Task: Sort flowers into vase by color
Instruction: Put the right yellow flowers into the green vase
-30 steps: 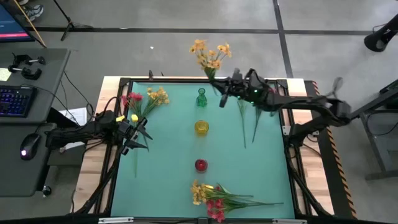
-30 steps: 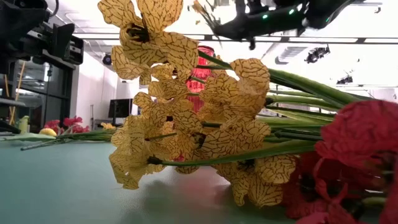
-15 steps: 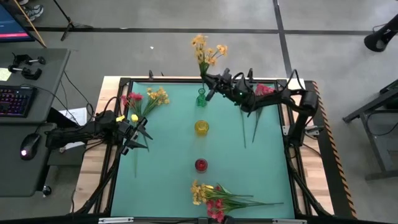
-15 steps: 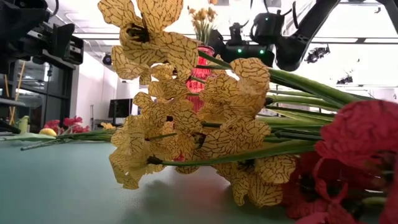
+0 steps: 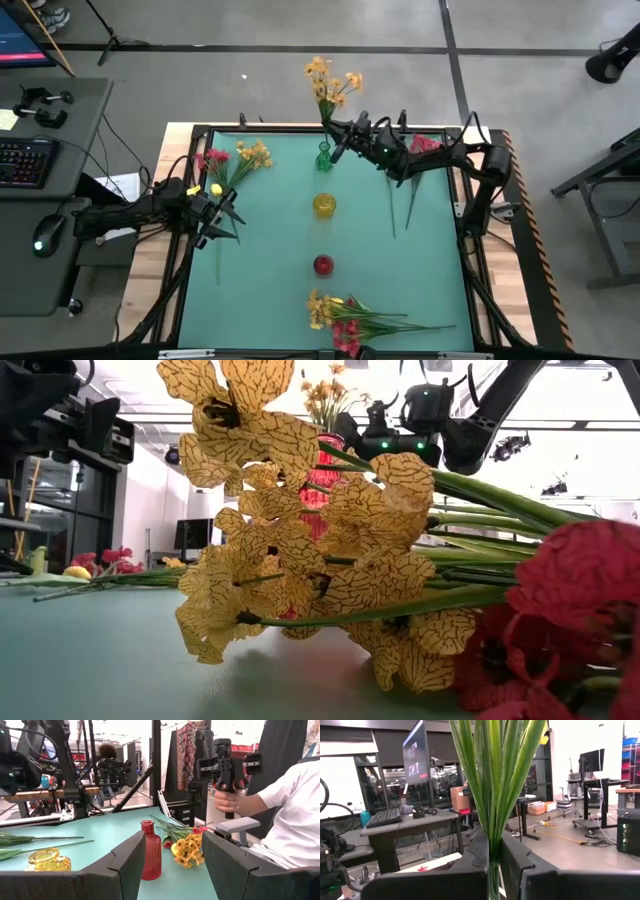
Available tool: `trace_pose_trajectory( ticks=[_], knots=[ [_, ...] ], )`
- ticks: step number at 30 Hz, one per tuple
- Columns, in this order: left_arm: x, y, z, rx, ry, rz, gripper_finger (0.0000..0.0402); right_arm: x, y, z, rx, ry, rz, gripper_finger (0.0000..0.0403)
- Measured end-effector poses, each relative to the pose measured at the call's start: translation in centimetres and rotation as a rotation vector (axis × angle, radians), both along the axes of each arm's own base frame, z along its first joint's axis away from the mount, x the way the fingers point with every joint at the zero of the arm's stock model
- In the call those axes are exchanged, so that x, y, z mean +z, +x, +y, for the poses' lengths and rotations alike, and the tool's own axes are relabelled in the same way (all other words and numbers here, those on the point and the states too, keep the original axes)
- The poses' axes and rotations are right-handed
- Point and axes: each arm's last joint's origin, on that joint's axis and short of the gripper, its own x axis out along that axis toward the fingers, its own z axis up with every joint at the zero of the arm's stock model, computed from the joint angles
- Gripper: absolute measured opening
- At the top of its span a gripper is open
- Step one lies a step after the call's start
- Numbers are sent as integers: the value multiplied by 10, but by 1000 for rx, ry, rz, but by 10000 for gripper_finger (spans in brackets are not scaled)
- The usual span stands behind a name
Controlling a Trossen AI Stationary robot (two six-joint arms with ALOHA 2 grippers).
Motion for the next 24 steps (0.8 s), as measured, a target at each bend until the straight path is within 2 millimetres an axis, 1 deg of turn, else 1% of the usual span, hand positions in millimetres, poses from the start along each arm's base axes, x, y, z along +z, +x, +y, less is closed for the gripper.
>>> trace_pose_trajectory(
  ticks=[8,19,24],
  knots=[
    [0,0,0,0,0,0,184,-20,6,-3,-18,-6,-24,4],
    [0,0,0,0,0,0,184,-25,7,-4,-29,10,6,6],
    [0,0,0,0,0,0,184,-29,8,-4,-24,44,37,23]
  ],
)
